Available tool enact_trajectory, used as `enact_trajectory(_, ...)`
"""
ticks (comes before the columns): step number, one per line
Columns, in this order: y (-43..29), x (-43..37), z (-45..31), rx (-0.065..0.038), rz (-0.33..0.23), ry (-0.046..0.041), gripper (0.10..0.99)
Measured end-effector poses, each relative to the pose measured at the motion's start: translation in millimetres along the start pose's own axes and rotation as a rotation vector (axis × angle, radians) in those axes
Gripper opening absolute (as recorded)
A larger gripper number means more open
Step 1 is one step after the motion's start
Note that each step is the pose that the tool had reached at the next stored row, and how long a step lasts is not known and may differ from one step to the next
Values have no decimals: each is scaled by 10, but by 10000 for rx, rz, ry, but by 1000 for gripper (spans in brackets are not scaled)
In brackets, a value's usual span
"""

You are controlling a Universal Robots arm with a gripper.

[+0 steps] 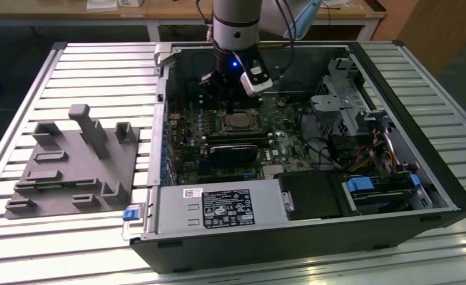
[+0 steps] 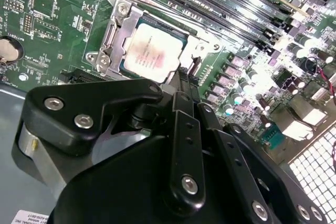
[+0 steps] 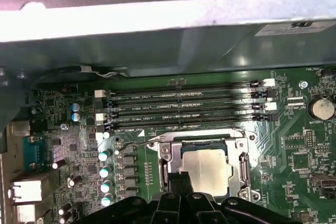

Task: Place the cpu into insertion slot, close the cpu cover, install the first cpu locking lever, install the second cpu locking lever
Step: 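Close the cpu cover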

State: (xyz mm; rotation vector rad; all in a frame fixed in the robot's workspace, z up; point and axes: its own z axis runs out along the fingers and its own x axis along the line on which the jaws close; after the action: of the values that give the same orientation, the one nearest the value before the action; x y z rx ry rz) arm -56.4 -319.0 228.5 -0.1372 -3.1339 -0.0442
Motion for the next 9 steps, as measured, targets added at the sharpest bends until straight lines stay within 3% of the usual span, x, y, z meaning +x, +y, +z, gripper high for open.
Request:
enact_trajectory(3,5,-50,0,1,2,0,106)
enact_trajectory(9,20,-226,-2,2,0,1,106)
